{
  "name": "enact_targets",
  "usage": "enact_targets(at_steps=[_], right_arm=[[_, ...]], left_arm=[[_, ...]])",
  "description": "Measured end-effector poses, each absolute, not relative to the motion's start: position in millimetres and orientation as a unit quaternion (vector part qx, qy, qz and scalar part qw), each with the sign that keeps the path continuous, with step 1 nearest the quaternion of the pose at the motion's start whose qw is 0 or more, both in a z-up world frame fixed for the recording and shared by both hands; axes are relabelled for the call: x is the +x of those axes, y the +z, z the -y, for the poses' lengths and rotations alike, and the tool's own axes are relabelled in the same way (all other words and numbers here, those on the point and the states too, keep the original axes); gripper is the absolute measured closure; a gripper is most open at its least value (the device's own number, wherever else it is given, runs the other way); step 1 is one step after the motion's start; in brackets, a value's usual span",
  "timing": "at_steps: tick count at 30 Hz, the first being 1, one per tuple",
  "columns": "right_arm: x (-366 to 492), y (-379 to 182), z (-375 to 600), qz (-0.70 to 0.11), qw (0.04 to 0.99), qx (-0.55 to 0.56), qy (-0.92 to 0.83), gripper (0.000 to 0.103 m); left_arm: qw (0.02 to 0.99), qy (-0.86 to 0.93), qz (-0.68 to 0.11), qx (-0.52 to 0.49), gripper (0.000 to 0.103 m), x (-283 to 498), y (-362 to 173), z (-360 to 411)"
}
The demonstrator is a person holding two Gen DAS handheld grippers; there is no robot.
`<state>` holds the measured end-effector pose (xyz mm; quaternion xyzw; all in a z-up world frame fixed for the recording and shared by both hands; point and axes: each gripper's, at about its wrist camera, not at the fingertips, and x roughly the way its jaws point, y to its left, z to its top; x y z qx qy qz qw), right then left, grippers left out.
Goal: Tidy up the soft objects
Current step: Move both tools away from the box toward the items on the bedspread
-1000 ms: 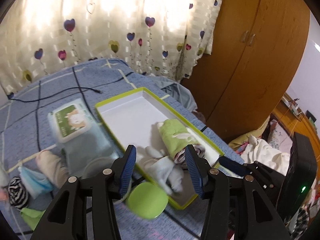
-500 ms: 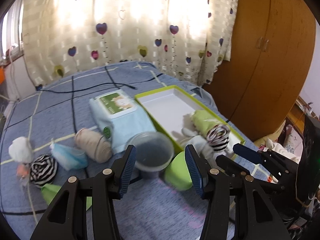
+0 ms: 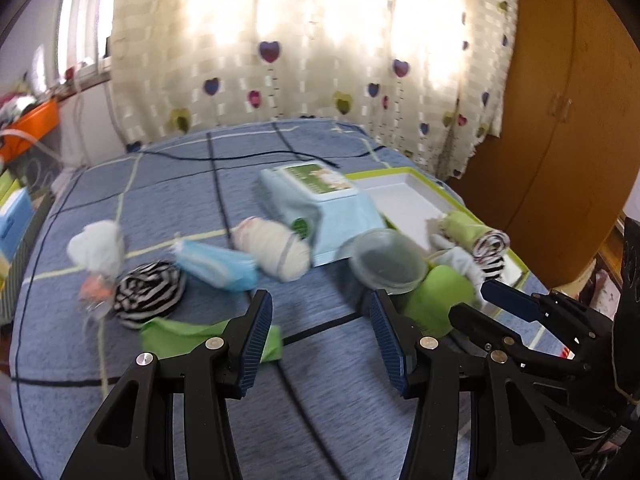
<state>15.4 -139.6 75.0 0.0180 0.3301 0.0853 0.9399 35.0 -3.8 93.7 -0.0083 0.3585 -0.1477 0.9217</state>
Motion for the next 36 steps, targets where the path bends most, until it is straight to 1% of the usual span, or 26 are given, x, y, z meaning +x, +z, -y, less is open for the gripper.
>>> enact_targets(at_steps=[14, 25, 36], right_arm=[[34.7, 64.2, 71.6, -0.345, 0.923, -0.020, 0.172, 0.057], [59.9, 47.8, 17.3, -0.379, 0.885, -0.036, 0.268, 0.057], [78.9, 25.8, -15.3, -0.415, 0.858, -0.045, 0.298, 0.057]], left_arm=[[0.921, -0.081, -0.376, -0.064, 0.053, 30.0, 72.6, -78.7], [0.915, -0.059, -0.388, -0.089, 0.053, 28.8, 59.3, -112.9], [0.911, -0.036, -0.395, -0.111, 0.053, 31.8, 53.2, -139.6]])
